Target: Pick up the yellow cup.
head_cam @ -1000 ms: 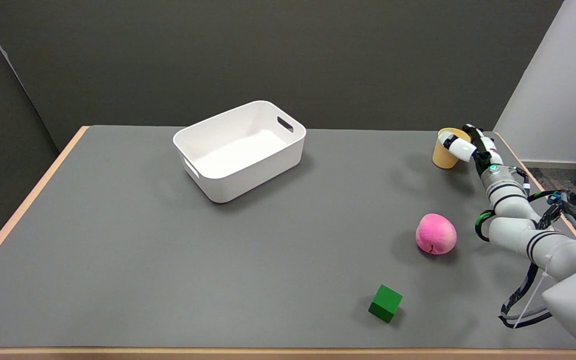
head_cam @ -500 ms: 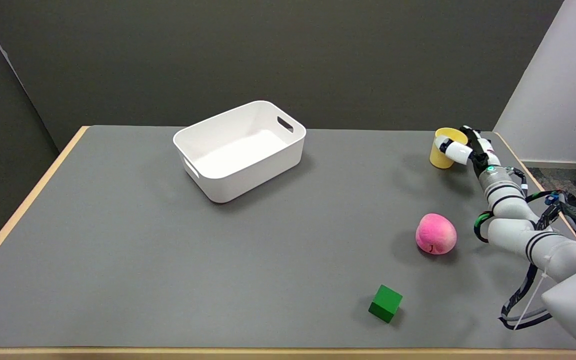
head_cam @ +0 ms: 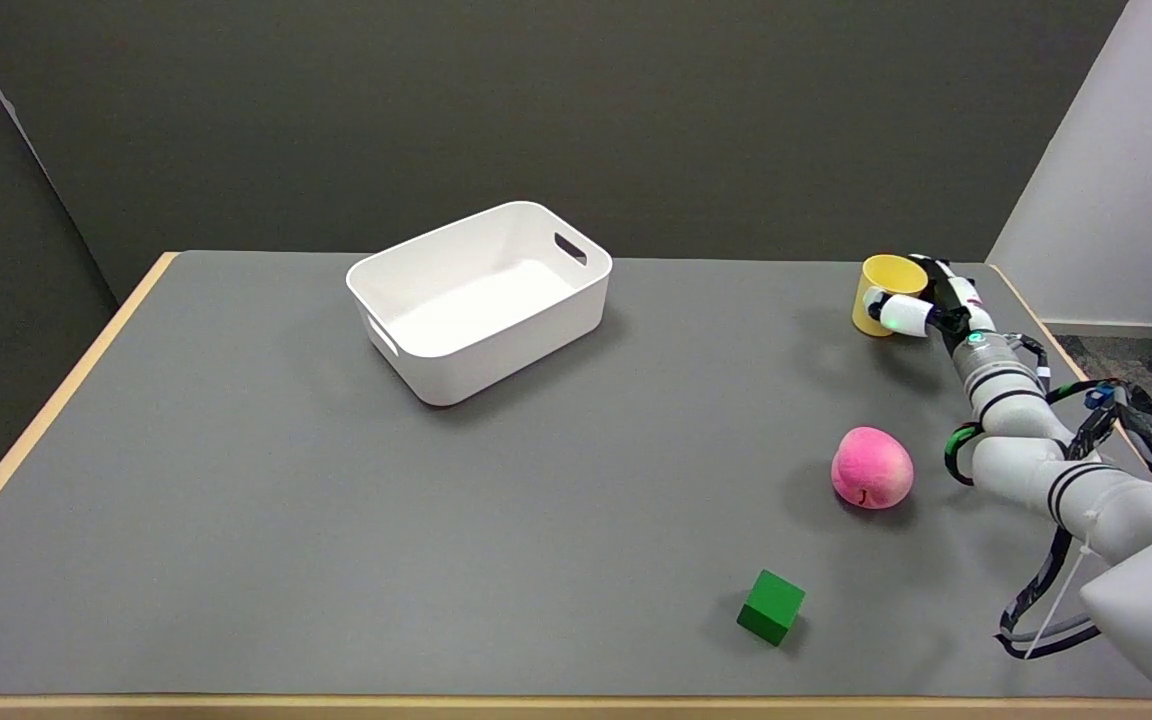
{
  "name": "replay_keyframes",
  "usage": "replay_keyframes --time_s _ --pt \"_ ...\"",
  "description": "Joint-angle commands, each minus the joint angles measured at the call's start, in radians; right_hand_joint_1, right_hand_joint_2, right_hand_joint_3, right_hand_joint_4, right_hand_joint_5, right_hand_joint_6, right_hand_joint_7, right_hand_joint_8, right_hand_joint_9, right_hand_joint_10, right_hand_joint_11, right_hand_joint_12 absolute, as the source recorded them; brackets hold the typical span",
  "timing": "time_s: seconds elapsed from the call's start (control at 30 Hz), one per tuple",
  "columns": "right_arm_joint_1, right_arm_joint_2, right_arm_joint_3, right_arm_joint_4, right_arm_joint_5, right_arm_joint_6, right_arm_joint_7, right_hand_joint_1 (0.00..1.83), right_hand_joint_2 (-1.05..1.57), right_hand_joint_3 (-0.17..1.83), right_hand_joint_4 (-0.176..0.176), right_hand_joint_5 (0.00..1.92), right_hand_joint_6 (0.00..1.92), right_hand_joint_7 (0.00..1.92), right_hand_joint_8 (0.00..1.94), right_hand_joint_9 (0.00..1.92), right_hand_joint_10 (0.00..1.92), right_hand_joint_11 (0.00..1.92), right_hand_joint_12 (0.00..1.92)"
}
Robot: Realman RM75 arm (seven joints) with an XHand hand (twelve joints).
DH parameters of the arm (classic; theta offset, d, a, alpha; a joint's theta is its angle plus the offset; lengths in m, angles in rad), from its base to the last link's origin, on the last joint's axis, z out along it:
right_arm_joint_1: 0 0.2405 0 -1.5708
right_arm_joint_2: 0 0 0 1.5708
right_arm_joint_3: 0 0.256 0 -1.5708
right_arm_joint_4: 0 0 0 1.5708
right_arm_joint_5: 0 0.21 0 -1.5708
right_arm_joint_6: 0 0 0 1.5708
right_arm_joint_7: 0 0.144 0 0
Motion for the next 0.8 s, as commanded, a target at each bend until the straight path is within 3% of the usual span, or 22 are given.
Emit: replay_keyframes --time_s 0.03,0.2,0.67,0.7,0.77,0.8 --pt "0.006 -0.010 0.007 -0.002 0.001 -0.006 -0.010 0.98 0.70 0.98 -0.005 0.25 0.47 0.36 0.38 0.30 0.72 0.12 1.09" --pt "0.009 -0.016 0.008 -0.004 0.003 -0.006 -0.010 0.98 0.77 0.92 0.002 0.29 0.77 0.50 0.59 0.39 0.83 0.20 1.18" --pt "0.006 -0.029 0.033 -0.010 0.003 0.012 -0.010 0.97 0.83 0.85 0.039 0.35 1.20 0.60 0.94 0.55 1.07 0.34 1.34" --pt "0.005 -0.029 0.038 -0.010 0.003 0.022 -0.010 0.99 0.90 0.75 0.022 0.38 1.29 0.63 1.02 0.57 1.10 0.36 1.37" --pt "0.003 -0.030 0.043 -0.010 0.003 0.047 -0.010 1.12 1.25 0.16 -0.088 0.47 1.75 0.74 1.39 0.62 1.16 0.42 1.48" --pt "0.002 -0.030 0.045 -0.010 0.003 0.064 -0.010 1.12 1.24 0.19 -0.091 0.47 1.74 0.75 1.39 0.62 1.18 0.43 1.50"
